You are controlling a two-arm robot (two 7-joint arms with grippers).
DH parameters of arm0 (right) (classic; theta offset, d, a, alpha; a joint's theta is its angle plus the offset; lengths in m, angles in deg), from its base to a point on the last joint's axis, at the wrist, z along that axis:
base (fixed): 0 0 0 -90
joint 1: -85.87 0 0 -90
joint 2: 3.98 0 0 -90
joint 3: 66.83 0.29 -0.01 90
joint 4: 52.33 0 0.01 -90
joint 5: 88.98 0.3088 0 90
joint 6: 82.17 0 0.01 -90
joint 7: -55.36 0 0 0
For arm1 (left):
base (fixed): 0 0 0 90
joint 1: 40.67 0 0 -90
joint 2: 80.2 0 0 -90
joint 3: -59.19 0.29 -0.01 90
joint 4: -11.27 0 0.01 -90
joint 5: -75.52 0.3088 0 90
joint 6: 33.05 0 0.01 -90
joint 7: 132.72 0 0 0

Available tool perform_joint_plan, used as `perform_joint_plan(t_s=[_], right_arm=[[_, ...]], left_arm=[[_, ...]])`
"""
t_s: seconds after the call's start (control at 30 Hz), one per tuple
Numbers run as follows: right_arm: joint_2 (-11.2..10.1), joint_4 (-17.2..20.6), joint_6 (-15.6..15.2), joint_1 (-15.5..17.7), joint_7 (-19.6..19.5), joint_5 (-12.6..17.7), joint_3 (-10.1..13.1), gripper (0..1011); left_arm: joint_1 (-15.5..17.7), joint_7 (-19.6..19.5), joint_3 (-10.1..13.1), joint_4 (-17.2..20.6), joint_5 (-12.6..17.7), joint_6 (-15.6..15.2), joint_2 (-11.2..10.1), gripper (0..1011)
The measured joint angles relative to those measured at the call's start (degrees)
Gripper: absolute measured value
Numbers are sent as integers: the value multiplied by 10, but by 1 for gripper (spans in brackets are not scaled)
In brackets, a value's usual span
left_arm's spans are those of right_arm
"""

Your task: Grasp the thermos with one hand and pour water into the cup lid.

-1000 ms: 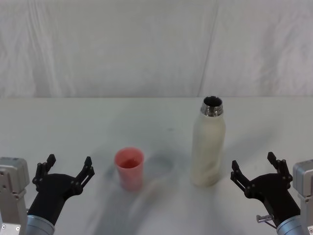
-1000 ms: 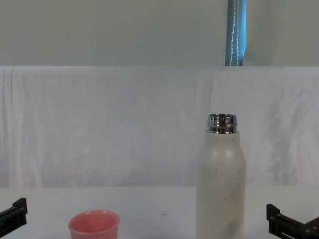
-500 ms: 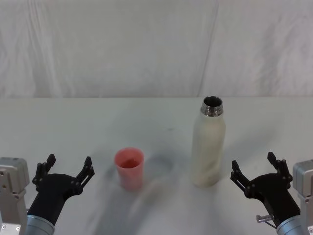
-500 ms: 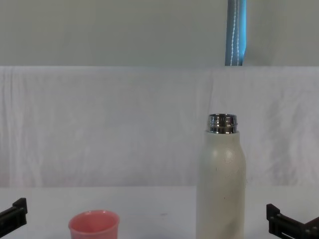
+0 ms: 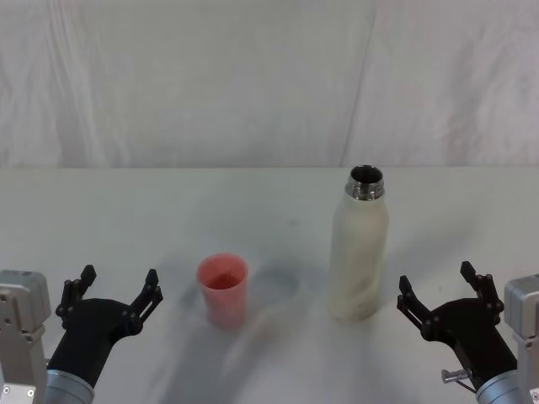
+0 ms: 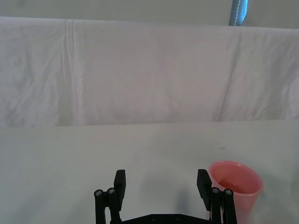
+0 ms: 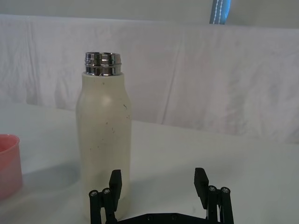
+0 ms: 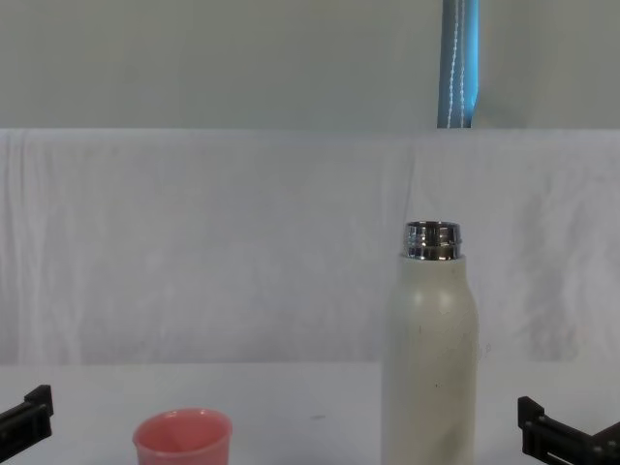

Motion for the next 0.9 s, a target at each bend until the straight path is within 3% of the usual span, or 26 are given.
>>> perform_joint_plan(t_s=[0.7,0.9], right_arm=[[0,0,0,0,0,0,0,1001],[12,1,5,-13,31,14,3,1001]], left_arm=[[0,0,0,0,0,0,0,1001],[0,0,0,0,0,0,0,1001]])
